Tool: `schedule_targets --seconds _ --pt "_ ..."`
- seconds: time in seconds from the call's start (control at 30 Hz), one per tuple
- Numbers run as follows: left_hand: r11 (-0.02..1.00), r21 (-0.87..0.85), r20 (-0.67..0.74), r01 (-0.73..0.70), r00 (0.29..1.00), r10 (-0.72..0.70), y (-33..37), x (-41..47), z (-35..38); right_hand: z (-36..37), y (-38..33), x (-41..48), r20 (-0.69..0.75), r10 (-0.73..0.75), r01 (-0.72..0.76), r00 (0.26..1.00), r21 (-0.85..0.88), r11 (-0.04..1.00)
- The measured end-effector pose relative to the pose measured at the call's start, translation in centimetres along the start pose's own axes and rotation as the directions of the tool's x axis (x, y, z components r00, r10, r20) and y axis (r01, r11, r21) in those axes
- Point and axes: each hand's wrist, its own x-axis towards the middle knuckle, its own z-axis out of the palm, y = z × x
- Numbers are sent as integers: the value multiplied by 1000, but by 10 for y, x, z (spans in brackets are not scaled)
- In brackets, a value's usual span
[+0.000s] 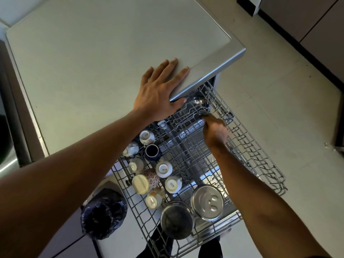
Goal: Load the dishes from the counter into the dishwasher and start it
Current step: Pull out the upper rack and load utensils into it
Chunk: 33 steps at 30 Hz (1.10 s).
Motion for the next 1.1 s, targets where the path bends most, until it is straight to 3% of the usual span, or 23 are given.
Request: schedule_targets --seconds 0.13,0.43,0.53,0.63,0.7,0.8,0.93,1.1 --pt "1000 7 2 1 1000 -1 -3 1 2 -4 -9 21 75 47 -33 996 -180 983" --pt "1000 -2 -3 -7 1000 7 -3 1 3 -4 -12 39 58 86 -79 995 -108 991" --pt "1000 -9 0 -10 1000 10 -4 2 4 -7 -14 29 -43 135 -131 990 73 989" --pt "999 -28 0 -21 1000 21 -4 1 4 -8 -9 14 -170 342 -264 924 360 895" --pt "999 -29 3 -24 1000 24 -5 2 5 -11 -4 3 -123 488 -384 864 465 798" --pt "998 -47 7 -32 999 32 -4 1 5 -17 4 -23 -16 579 -510 815 456 730" --pt "994 -104 0 -35 999 35 -6 1 4 -21 9 -59 68 577 -554 814 393 734" --pt "961 -275 -16 -8 1000 3 -6 -16 0 -43 -18 -99 60 489 -472 870 383 794"
